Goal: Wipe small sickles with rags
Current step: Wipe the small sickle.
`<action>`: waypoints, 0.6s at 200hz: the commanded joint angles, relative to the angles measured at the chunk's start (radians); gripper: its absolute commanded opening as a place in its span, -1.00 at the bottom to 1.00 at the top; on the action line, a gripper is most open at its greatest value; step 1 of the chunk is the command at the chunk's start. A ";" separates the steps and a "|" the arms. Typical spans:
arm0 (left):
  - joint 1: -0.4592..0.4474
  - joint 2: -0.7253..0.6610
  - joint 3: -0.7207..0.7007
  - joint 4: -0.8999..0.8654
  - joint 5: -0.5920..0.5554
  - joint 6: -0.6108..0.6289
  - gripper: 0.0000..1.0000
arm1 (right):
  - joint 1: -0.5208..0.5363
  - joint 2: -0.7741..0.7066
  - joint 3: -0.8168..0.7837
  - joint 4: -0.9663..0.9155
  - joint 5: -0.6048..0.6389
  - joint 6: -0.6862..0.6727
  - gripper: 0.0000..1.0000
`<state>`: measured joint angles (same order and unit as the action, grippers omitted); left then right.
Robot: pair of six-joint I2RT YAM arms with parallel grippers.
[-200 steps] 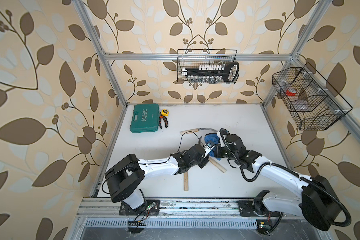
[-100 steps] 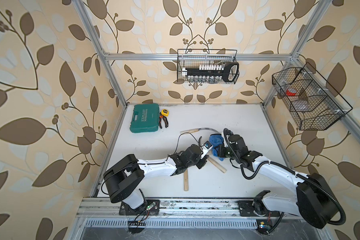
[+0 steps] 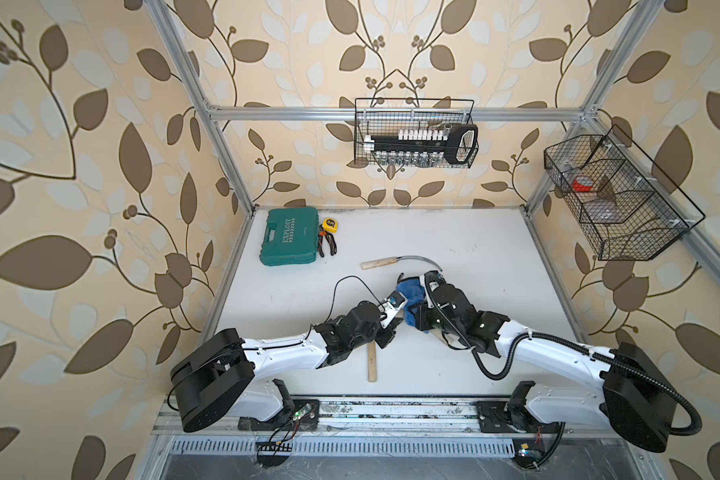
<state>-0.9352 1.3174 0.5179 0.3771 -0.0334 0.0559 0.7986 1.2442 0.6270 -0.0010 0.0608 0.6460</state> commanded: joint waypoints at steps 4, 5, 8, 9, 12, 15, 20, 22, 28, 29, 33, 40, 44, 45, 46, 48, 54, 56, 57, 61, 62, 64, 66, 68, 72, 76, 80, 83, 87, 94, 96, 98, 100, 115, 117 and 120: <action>-0.007 -0.072 -0.002 0.203 0.038 -0.011 -1.00 | 0.014 0.002 -0.039 0.071 -0.087 0.045 -1.00; -0.007 -0.073 -0.004 0.203 0.040 -0.011 -1.00 | 0.013 0.003 -0.038 0.070 -0.086 0.045 -1.00; -0.007 -0.077 -0.005 0.203 0.041 -0.012 -1.00 | 0.013 0.011 -0.035 0.066 -0.081 0.043 -1.00; -0.007 -0.078 -0.004 0.203 0.043 -0.011 -1.00 | 0.013 0.014 -0.033 0.063 -0.079 0.042 -1.00; -0.007 -0.083 -0.004 0.201 0.047 -0.011 -1.00 | 0.013 0.020 -0.029 0.059 -0.071 0.041 -1.00; -0.007 -0.085 -0.004 0.199 0.051 -0.012 -1.00 | 0.012 0.028 -0.025 0.053 -0.062 0.043 -1.00; -0.008 -0.091 -0.007 0.197 0.054 -0.011 -1.00 | 0.011 0.041 -0.019 0.043 -0.046 0.043 -1.00; -0.008 -0.094 -0.008 0.198 0.055 -0.011 -1.00 | 0.010 0.044 -0.016 0.038 -0.041 0.043 -1.00; -0.008 -0.099 -0.014 0.202 0.055 -0.011 -1.00 | 0.007 0.056 -0.011 0.027 -0.020 0.040 -1.00; -0.008 -0.100 -0.016 0.202 0.055 -0.012 -1.00 | 0.007 0.058 -0.011 0.026 -0.016 0.040 -1.00; -0.008 -0.102 -0.021 0.205 0.056 -0.012 -1.00 | 0.001 0.064 -0.010 0.022 -0.004 0.039 -1.00; -0.007 -0.106 -0.028 0.208 0.057 -0.011 -1.00 | -0.015 0.075 -0.009 0.011 0.014 0.038 -1.00; -0.008 -0.107 -0.030 0.209 0.058 -0.010 -1.00 | -0.027 0.082 -0.009 0.003 0.023 0.038 -1.00; -0.008 -0.108 -0.031 0.209 0.058 -0.011 -1.00 | -0.030 0.083 -0.009 0.001 0.025 0.038 -1.00; -0.008 -0.107 -0.031 0.209 0.058 -0.011 -1.00 | -0.034 0.084 -0.009 -0.001 0.026 0.038 -1.00; -0.007 -0.106 -0.031 0.210 0.058 -0.012 -1.00 | -0.041 0.087 -0.010 -0.004 0.027 0.038 -1.00; -0.008 -0.105 -0.031 0.209 0.059 -0.014 -1.00 | -0.069 0.094 -0.011 -0.012 0.023 0.037 -1.00; -0.007 -0.103 -0.030 0.208 0.060 -0.014 -1.00 | -0.078 0.096 -0.012 -0.015 0.022 0.035 -1.00; -0.008 -0.103 -0.030 0.208 0.061 -0.014 -1.00 | -0.082 0.096 -0.013 -0.016 0.020 0.035 -1.00; -0.008 -0.101 -0.031 0.208 0.064 -0.012 -1.00 | -0.100 0.098 -0.016 -0.019 0.015 0.034 -1.00; -0.007 -0.100 -0.030 0.208 0.065 -0.013 -1.00 | -0.103 0.098 -0.017 -0.020 0.015 0.034 -1.00; -0.008 -0.100 -0.029 0.208 0.063 -0.012 -1.00 | -0.105 0.099 -0.018 -0.022 0.013 0.034 -1.00; -0.007 -0.098 -0.027 0.209 0.063 -0.011 -1.00 | -0.104 0.098 -0.019 -0.023 0.014 0.033 -1.00; -0.007 -0.097 -0.027 0.210 0.061 -0.013 -1.00 | -0.123 0.097 -0.021 -0.025 0.014 0.032 -1.00; -0.008 -0.095 -0.025 0.213 0.058 -0.011 -1.00 | -0.134 0.095 -0.021 -0.031 0.017 0.032 -1.00; -0.008 -0.093 -0.024 0.215 0.052 -0.012 -1.00 | -0.138 0.094 -0.020 -0.042 0.022 0.031 -1.00; -0.008 -0.090 -0.019 0.219 0.044 -0.011 -1.00 | -0.139 0.091 -0.015 -0.053 0.029 0.030 -1.00; -0.008 -0.087 -0.017 0.221 0.037 -0.010 -1.00 | -0.138 0.088 -0.010 -0.064 0.036 0.029 -1.00; -0.008 -0.085 -0.015 0.224 0.026 -0.012 -1.00 | -0.136 0.085 -0.004 -0.074 0.036 0.028 -1.00; -0.008 -0.078 -0.010 0.229 0.008 -0.018 -1.00 | -0.131 0.079 0.005 -0.082 0.028 0.027 -1.00; -0.008 -0.076 -0.010 0.231 0.005 -0.019 -1.00 | -0.129 0.076 0.006 -0.083 0.025 0.027 -1.00; -0.007 -0.074 -0.008 0.233 0.004 -0.021 -1.00 | -0.127 0.074 0.010 -0.083 0.023 0.027 -1.00; -0.008 -0.072 -0.009 0.236 0.003 -0.022 -1.00 | -0.123 0.073 0.012 -0.085 0.021 0.027 -1.00; -0.008 -0.062 -0.018 0.261 0.024 -0.029 -1.00 | -0.074 0.067 0.050 -0.104 0.032 0.027 -1.00; -0.007 -0.061 -0.020 0.263 0.026 -0.030 -1.00 | -0.061 0.069 0.057 -0.110 0.036 0.025 -1.00; -0.008 -0.061 -0.022 0.267 0.029 -0.029 -1.00 | -0.044 0.073 0.070 -0.116 0.042 0.024 -1.00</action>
<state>-0.9352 1.2716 0.4622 0.4606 -0.0414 0.0376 0.6735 1.3205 0.6323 -0.0265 0.0971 0.6769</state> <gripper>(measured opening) 0.240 0.114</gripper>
